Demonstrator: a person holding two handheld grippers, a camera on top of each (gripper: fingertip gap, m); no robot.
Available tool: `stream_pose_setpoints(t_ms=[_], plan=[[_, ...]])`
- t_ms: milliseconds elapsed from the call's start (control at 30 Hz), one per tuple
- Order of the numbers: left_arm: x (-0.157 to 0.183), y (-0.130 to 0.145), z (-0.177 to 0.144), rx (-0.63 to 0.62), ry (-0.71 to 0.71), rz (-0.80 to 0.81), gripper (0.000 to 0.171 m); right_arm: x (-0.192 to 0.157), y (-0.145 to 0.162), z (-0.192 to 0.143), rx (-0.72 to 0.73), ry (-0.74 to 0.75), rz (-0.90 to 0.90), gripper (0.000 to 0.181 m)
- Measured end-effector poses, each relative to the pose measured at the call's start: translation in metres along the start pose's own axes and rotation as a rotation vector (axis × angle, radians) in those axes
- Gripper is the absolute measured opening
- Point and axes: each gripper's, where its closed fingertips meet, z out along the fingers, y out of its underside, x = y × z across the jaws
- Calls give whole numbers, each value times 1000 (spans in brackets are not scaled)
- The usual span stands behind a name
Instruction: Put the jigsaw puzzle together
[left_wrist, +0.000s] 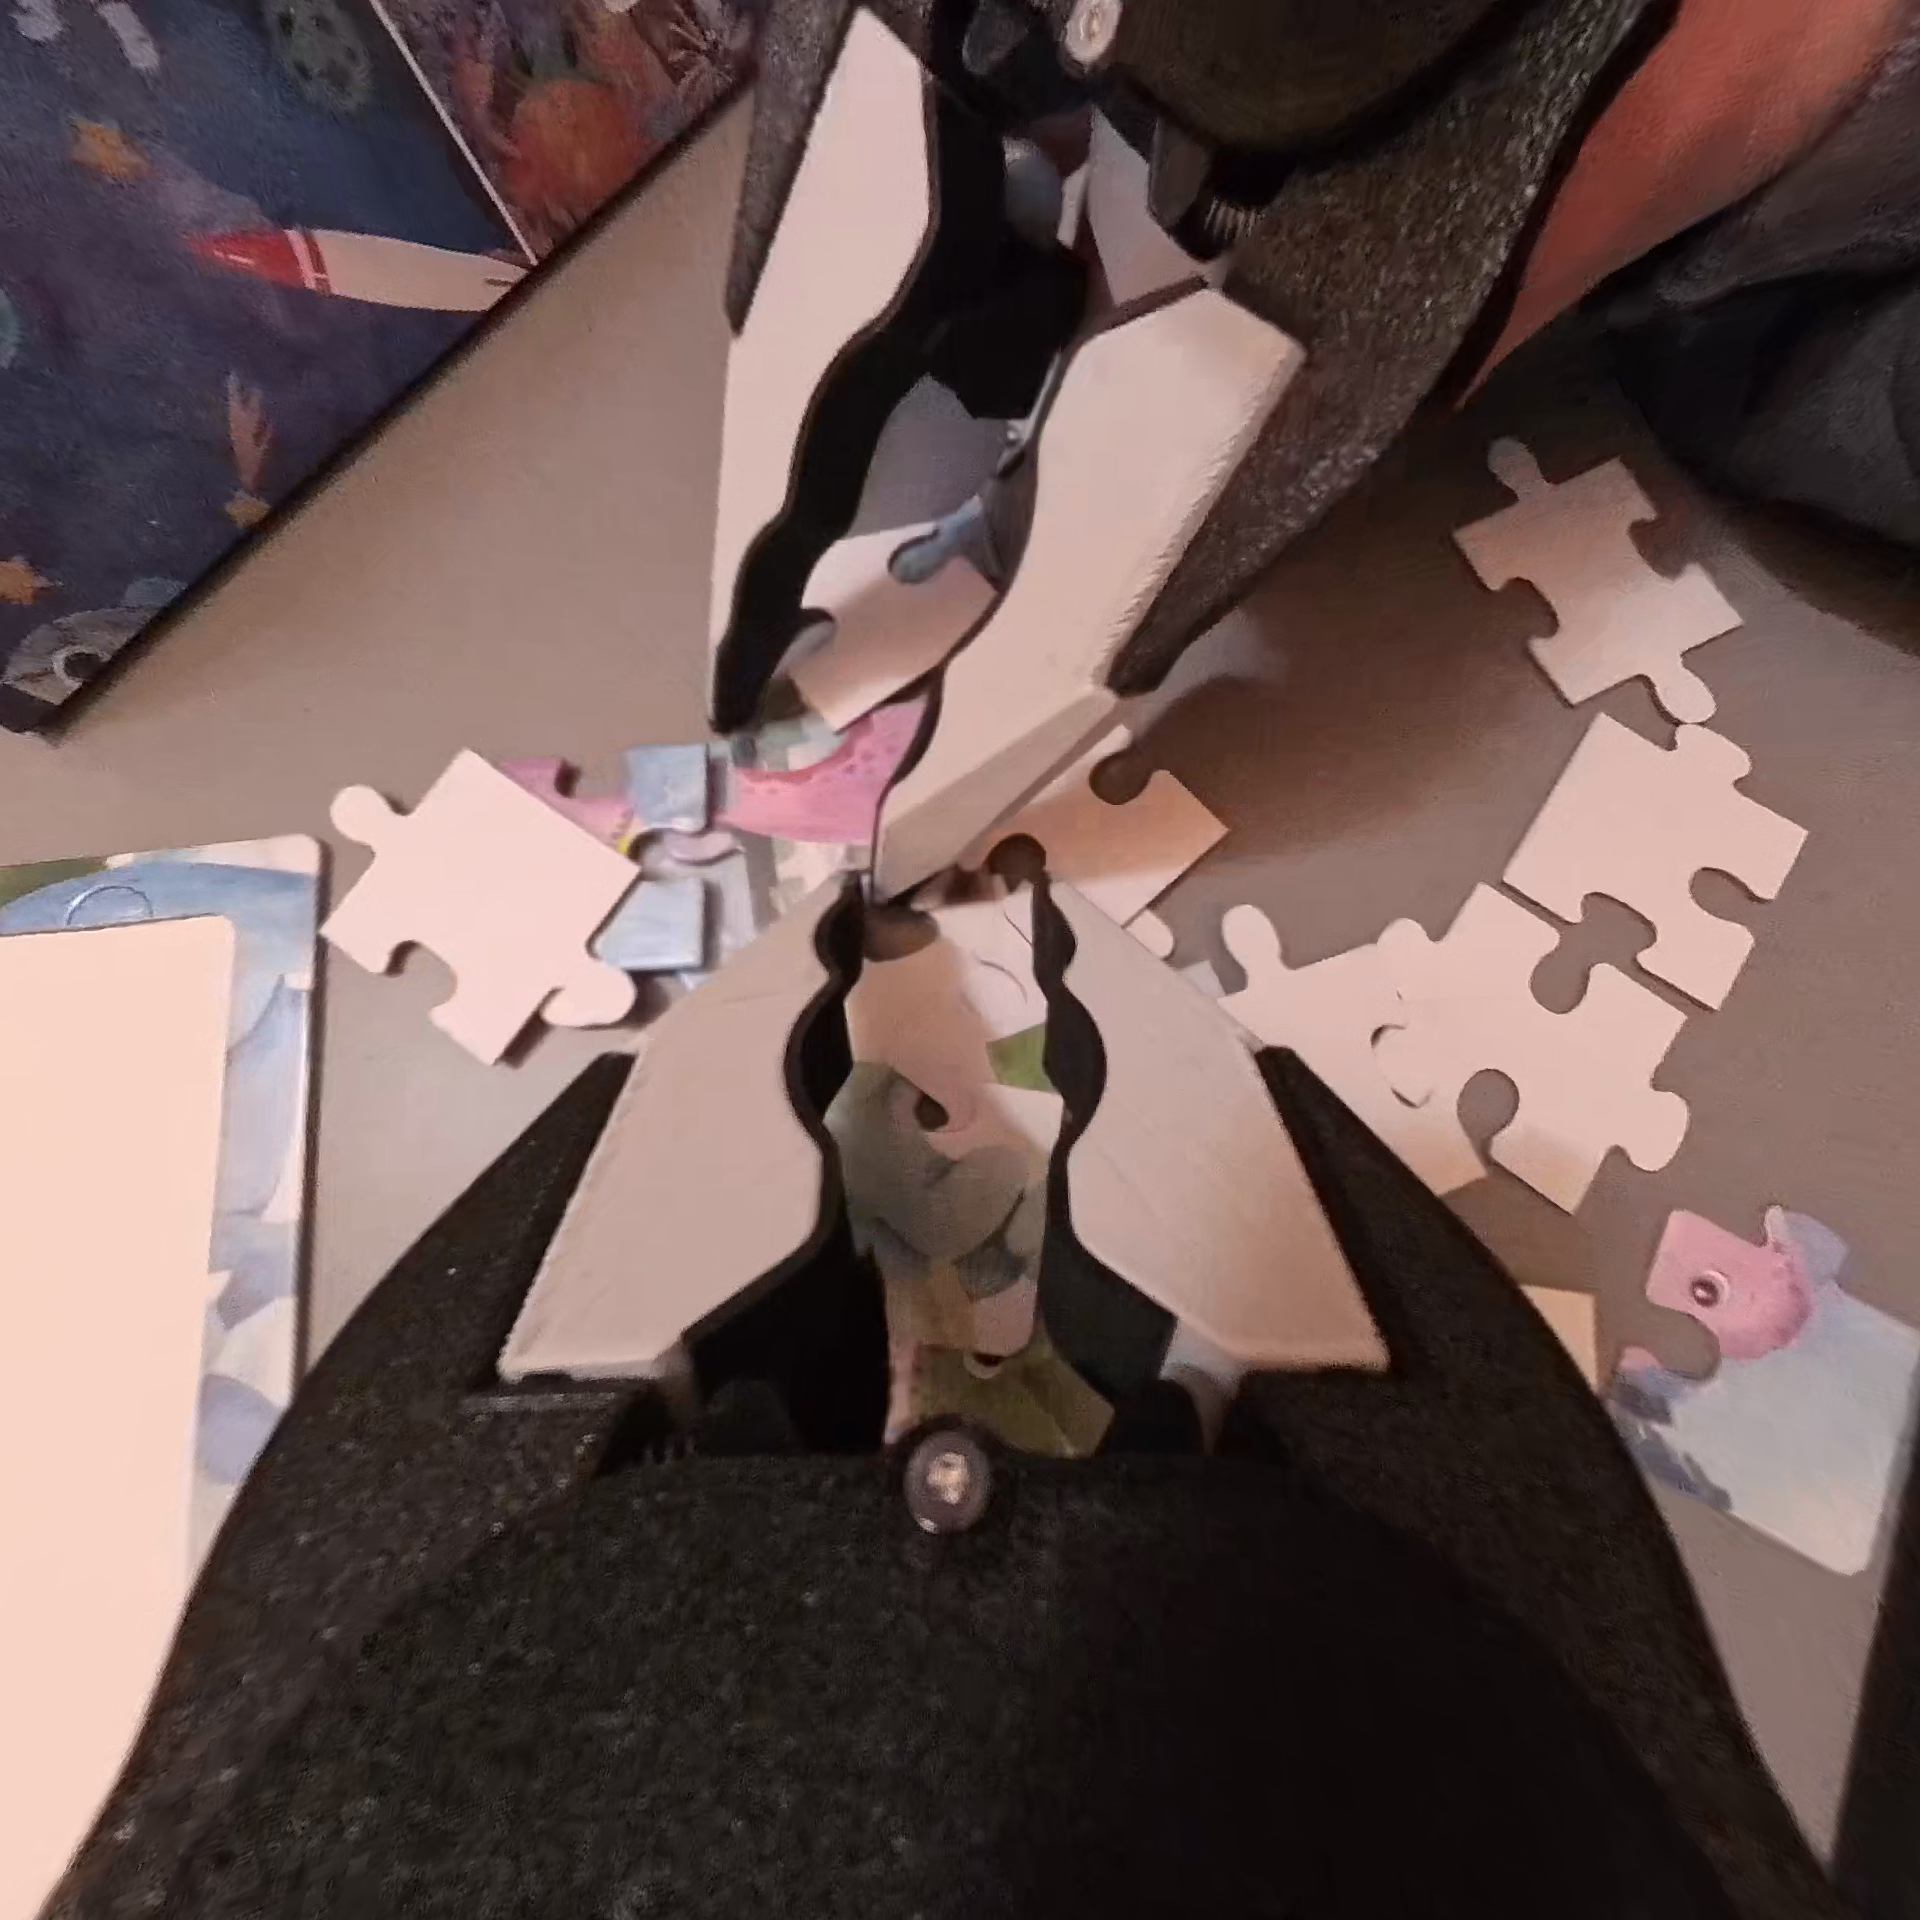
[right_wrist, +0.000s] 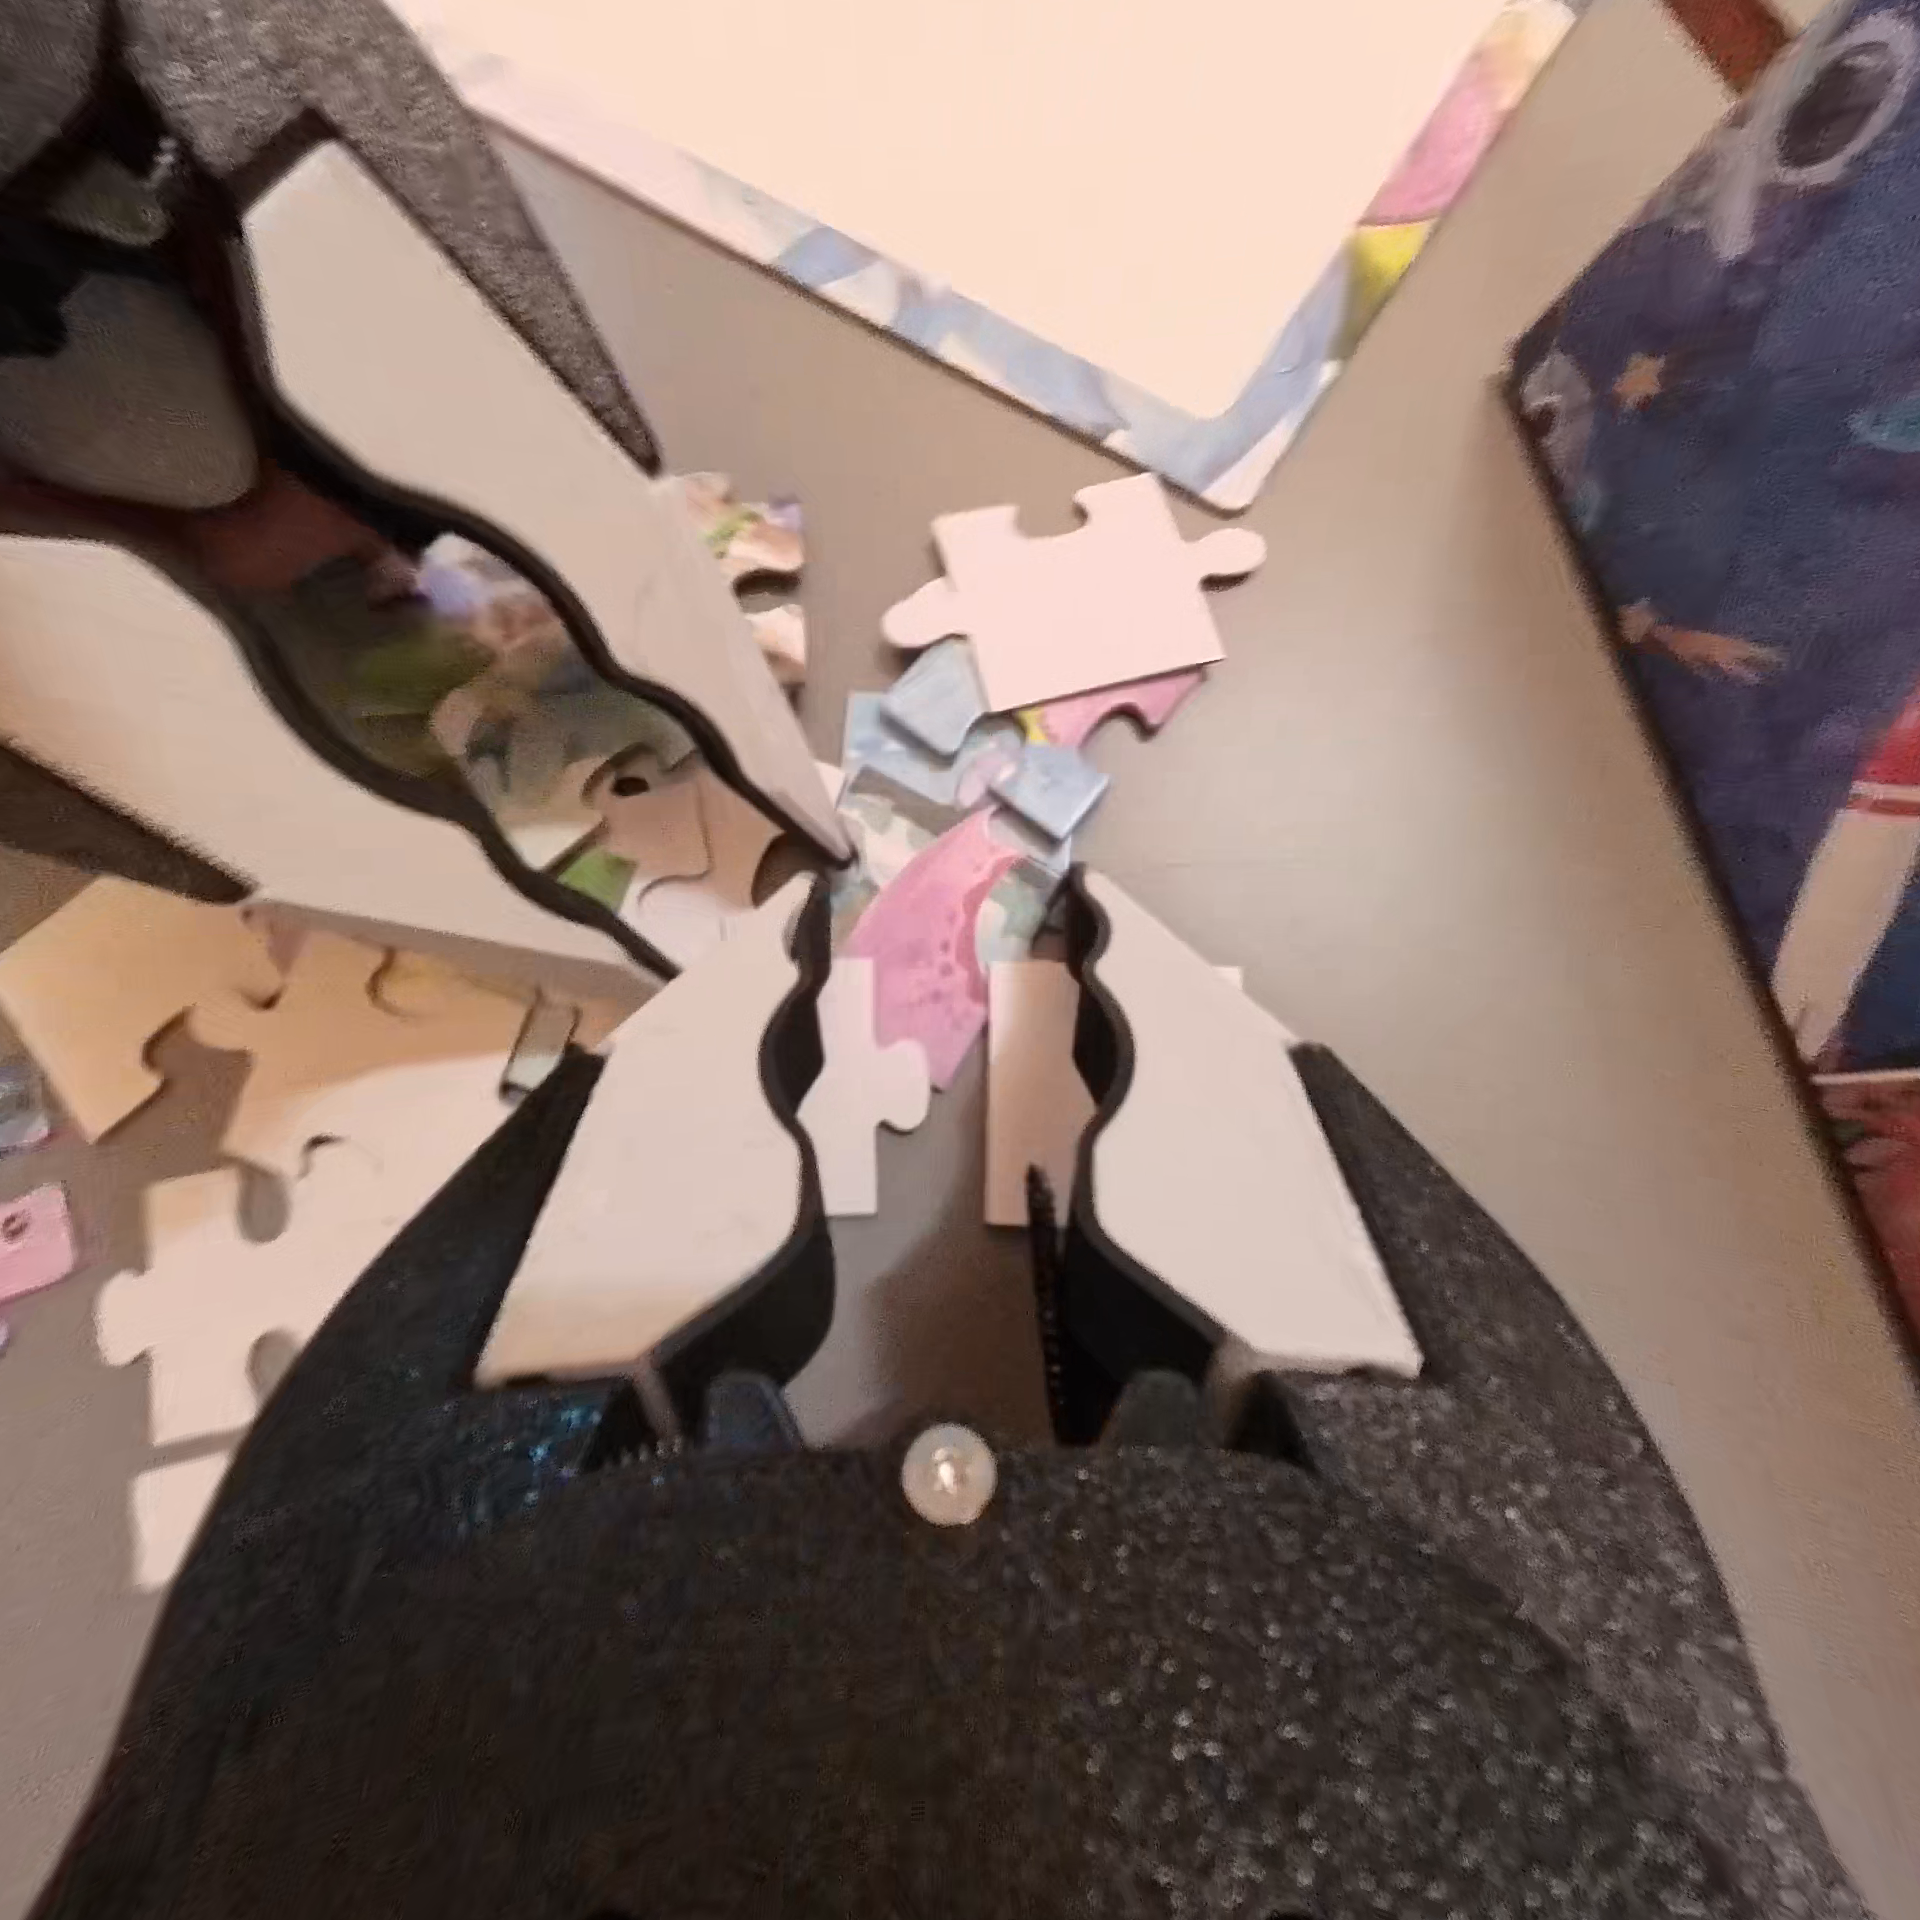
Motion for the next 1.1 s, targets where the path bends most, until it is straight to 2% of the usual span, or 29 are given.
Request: stream_pose_setpoints(t_ms=[33, 67, 100, 133, 233, 300, 400, 500, 600, 700, 733, 767, 800, 867, 1000, 1100], plan=[[4, 1, -3, -6, 11, 10, 32, -11, 3, -3, -23, -50, -9, 40], [6, 0, -9, 3, 18, 16, 34, -22, 6, -8, -43, -113, -9, 22], [9, -2, -16, 27, 41, 20, 43, -32, 2, -15, -16, -174, 4, 9], [12, -4, -25, 51, 70, 19, 58, -39, -5, -25, 39, -223, 30, 5], [-9, -5, -48, 106, 65, -55, 103, -40, -28, -62, 239, -277, 101, 1], [-41, -3, -47, 88, -6, -98, 106, -24, -39, -81, 356, -218, 161, 9], [-66, -2, -25, 31, -15, -131, 103, -7, -15, -85, 260, -71, 171, 21], [-67, 8, -3, -61, 1, -156, 98, -28, 6, -102, 264, -87, 198, 21], [-62, 10, 3, -27, -74, -87, 100, -26, 49, -117, 234, 63, 253, 30], [-51, 6, 7, -28, -67, -83, 100, -7, 98, -122, 135, 247, 284, 73], [-51, 5, 7, -35, -69, -83, 92, -1, 106, -123, 132, 280, 284, 80], [-51, 2, 7, -29, -69, -86, 67, 5, 110, -122, 146, 303, 296, 87], [-49, 0, 8, -27, -61, -82, 58, 10, 112, -120, 150, 306, 310, 93], [-48, -1, 9, -21, -68, -70, 58, 18, 115, -110, 110, 286, 325, 95], [-39, -7, 7, -2, -55, -66, 54, 33, 106, -98, 79, 316, 256, 84], [-14, -39, -22, 140, 30, -86, 55, 36, 96, -91, 79, 310, 248, 70]])
